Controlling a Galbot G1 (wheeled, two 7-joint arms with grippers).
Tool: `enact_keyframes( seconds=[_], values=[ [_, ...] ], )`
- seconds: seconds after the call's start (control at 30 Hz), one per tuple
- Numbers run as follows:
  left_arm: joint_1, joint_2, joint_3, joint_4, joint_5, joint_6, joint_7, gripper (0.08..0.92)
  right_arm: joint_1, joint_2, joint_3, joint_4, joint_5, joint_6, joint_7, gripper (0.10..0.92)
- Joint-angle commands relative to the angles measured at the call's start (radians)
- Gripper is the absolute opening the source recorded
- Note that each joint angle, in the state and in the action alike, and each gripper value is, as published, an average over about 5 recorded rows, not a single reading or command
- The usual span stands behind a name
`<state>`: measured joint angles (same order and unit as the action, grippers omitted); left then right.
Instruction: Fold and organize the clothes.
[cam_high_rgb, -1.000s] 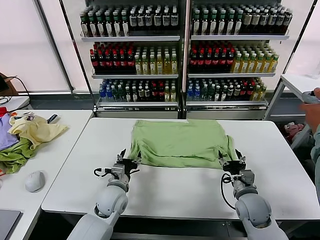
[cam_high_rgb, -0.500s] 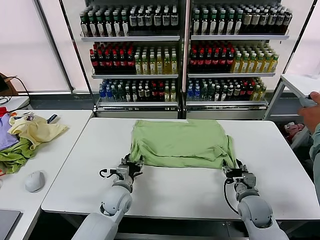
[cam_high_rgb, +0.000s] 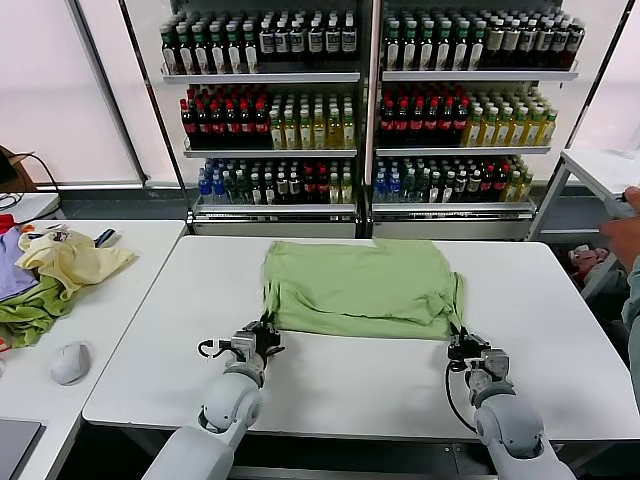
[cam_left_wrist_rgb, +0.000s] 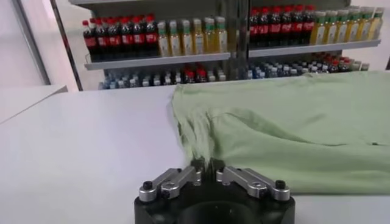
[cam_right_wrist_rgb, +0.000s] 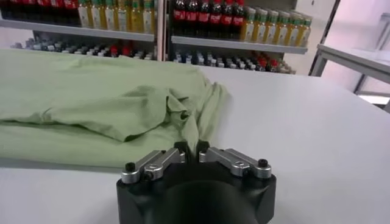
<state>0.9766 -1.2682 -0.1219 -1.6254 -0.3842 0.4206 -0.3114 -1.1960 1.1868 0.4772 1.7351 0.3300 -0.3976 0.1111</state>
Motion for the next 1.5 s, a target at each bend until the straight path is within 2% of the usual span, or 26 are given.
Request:
enact_keyframes(
  seconds=[0.03,0.23,0.5,0.7,0.8,0.9,1.0,1.2,1.37,1.5],
  values=[
    [0.059,0.009,-0.008,-0.072,-0.005,-0.007,0.005,0.119,-0.036,0.0,0.003,0.05,0.005,0.001,-0.003,0.167],
    [0.197,0.028,-0.051,-0.254,0.004,-0.014,0.025,0.119,-0.185,0.005,0.06,0.199,-0.011,0.01,0.0,0.167],
    [0.461,0.012,-0.144,-0.482,0.037,0.001,0.069,0.119,-0.397,0.042,0.123,0.382,-0.075,0.019,-0.004,0.167],
    [0.589,0.001,-0.177,-0.549,0.095,0.004,0.078,0.119,-0.469,0.062,0.137,0.44,-0.111,0.015,-0.005,0.169],
    [0.615,0.004,-0.186,-0.558,0.123,0.011,0.078,0.119,-0.486,0.064,0.139,0.46,-0.135,0.007,-0.005,0.214],
    [0.627,0.01,-0.192,-0.564,0.141,0.025,0.08,0.122,-0.496,0.065,0.141,0.478,-0.153,0.013,-0.006,0.308],
    [0.628,0.018,-0.203,-0.578,0.144,0.04,0.083,0.163,-0.502,0.065,0.146,0.508,-0.151,0.043,-0.002,0.412],
    [0.587,0.041,-0.236,-0.617,0.135,0.039,0.103,0.331,-0.447,0.041,0.168,0.56,-0.093,0.081,0.018,0.567],
    [0.456,0.056,-0.243,-0.56,0.089,0.024,0.115,0.478,-0.285,-0.007,0.147,0.49,-0.017,0.049,0.041,0.723],
    [0.282,0.062,-0.199,-0.424,0.011,0.017,0.069,0.59,-0.054,-0.048,0.065,0.337,0.038,0.006,0.061,0.804]
  ],
)
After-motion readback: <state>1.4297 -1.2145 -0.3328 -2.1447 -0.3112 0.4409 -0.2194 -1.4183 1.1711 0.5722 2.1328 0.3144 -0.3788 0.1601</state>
